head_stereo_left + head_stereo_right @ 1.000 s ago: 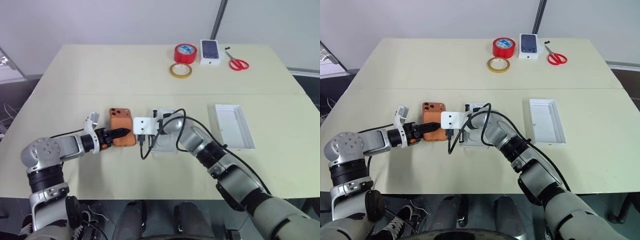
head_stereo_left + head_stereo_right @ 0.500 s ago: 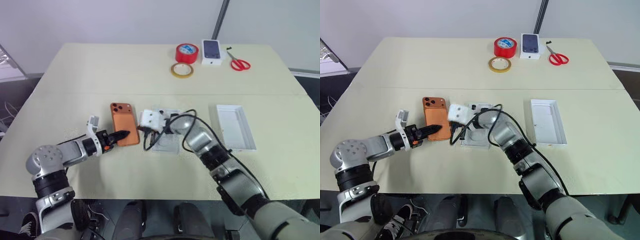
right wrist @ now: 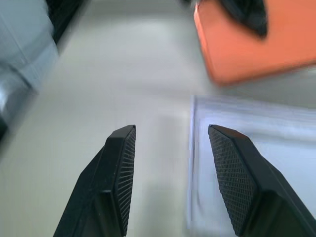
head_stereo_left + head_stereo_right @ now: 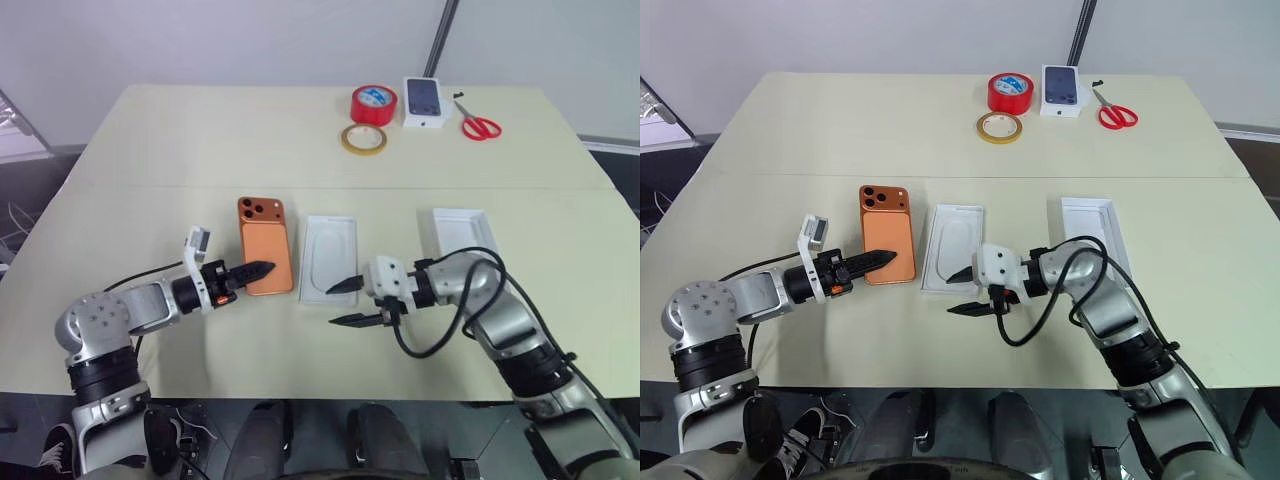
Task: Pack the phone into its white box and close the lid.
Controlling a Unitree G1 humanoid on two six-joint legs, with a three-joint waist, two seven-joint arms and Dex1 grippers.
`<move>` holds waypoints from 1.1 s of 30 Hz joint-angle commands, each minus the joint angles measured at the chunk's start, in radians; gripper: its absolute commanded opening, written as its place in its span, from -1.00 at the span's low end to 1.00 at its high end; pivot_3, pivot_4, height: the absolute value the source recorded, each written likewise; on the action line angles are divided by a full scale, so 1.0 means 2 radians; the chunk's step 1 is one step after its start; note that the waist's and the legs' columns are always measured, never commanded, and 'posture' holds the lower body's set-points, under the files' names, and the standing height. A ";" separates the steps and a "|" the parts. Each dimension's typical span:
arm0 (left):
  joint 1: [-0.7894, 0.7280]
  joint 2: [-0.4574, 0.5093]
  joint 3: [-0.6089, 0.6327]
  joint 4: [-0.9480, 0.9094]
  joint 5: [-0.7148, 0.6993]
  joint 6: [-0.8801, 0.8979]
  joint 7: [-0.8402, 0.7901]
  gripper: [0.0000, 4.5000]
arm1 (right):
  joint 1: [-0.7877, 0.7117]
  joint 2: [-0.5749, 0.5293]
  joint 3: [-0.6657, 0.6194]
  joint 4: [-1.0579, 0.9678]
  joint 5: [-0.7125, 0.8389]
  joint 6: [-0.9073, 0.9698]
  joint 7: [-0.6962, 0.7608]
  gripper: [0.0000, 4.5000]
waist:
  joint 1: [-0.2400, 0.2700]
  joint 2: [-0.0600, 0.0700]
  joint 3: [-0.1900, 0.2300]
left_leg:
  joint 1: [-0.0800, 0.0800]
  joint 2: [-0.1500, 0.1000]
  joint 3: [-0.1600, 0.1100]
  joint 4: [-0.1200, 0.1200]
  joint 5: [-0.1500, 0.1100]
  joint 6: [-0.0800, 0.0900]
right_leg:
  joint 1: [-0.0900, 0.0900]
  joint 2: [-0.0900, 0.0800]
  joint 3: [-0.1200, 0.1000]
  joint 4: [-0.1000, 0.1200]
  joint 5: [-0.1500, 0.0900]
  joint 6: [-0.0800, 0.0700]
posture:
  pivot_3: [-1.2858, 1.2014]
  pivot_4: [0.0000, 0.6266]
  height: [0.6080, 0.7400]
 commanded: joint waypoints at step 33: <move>-0.090 -0.026 -0.052 0.076 0.006 -0.104 0.038 -1.00 | -0.079 0.095 0.031 0.102 -0.089 -0.004 -0.151 -0.53 | 0.003 0.000 0.000 | 0.000 0.000 0.000 0.001 0.002 -0.003 | 0.000 0.001 0.000 0.001 0.000 0.000 | 0.03 -0.52 1.00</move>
